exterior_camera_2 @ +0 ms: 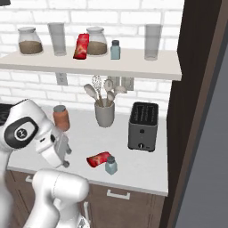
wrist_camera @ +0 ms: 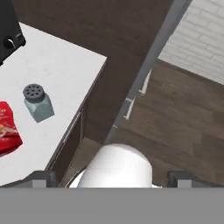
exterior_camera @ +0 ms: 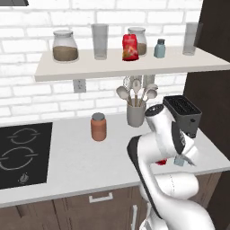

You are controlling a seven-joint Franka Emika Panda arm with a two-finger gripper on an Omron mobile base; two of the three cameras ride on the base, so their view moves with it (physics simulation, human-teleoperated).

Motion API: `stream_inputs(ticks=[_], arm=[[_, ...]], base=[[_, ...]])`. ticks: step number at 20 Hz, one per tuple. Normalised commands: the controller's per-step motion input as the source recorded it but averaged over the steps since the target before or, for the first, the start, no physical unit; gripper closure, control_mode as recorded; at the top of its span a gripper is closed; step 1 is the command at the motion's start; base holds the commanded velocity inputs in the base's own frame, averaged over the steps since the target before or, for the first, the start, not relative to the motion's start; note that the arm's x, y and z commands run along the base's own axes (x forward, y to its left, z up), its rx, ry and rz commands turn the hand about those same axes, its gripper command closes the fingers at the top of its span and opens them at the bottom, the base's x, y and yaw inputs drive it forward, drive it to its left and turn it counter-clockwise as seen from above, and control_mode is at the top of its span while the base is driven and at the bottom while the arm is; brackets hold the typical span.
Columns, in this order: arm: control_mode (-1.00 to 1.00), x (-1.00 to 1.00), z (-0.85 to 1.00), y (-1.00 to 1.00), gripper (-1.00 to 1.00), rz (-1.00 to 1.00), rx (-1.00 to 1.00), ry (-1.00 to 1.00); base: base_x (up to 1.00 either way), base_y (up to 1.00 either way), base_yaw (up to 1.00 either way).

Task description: Put the shaker and condiment bottle from the counter next to their counterparts in the cabinet.

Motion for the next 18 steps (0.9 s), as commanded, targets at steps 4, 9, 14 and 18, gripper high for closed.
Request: stream_inputs(ticks=[4, 9, 14, 18], arm=[[-1.0, -0.01, -0.46, -0.07, -1.0, -0.04, -0.43, -0.27], [-1.0, -0.46, -0.55, -0.08, -1.0, -0.13, -0.23, -0.21], [-1.0, -0.78, -0.92, -0.27, -1.0, -0.13, -0.38, -0.27], [-1.0, -0.46, -0.39, -0.31, -1.0, -0.02, -0.31, -0.14]], base=[[0.0, 0.0, 0.0], [0.0, 0.0, 0.0], [0.0, 0.0, 0.0], [0.0, 0.0, 0.0]])
